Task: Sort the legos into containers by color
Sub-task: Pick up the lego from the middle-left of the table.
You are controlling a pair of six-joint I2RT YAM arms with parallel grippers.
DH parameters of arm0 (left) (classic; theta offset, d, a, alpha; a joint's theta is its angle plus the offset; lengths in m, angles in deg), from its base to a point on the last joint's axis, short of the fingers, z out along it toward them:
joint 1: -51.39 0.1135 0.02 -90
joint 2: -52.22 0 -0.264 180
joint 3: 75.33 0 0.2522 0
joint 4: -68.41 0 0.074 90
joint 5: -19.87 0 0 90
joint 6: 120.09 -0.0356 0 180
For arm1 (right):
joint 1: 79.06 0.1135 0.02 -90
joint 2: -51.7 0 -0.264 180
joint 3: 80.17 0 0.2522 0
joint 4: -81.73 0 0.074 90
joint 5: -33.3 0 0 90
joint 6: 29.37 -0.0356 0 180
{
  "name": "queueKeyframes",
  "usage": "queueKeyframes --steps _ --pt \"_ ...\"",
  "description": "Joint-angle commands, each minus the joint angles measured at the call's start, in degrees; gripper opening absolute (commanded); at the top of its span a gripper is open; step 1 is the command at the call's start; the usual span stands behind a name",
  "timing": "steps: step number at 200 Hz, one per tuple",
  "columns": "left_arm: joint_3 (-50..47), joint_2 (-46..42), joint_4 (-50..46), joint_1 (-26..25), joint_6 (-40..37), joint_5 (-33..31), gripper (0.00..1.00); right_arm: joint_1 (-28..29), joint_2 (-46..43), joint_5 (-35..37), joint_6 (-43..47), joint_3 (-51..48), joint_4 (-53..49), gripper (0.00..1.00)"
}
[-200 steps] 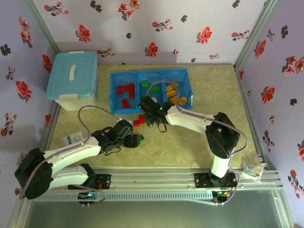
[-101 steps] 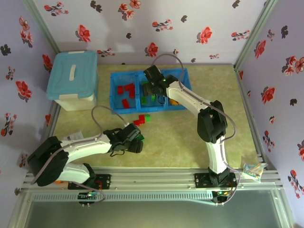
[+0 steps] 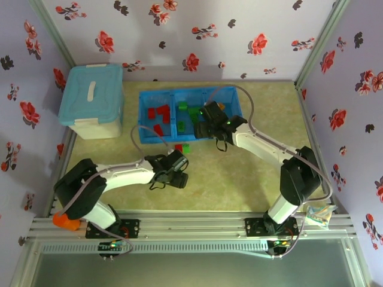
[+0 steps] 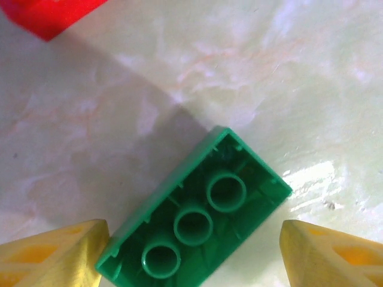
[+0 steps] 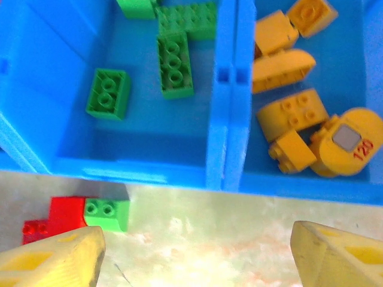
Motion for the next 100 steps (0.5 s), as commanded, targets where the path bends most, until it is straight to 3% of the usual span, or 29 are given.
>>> queueKeyframes --steps 1,62,100 --pt "3.0 3.9 -3.4 0.0 -2.9 -1.0 0.74 -1.1 -3.4 0.2 -2.0 -3.4 2.8 0.81" --pt "6.1 4.7 -6.2 -0.2 -1.9 -0.9 0.37 -2.4 -9.7 0.6 -3.3 -9.6 4.4 0.79" --pt "11.9 2.8 -7.9 1.2 -4.0 -1.9 0.29 -2.7 -14.2 2.3 -4.9 -13.6 5.3 0.78"
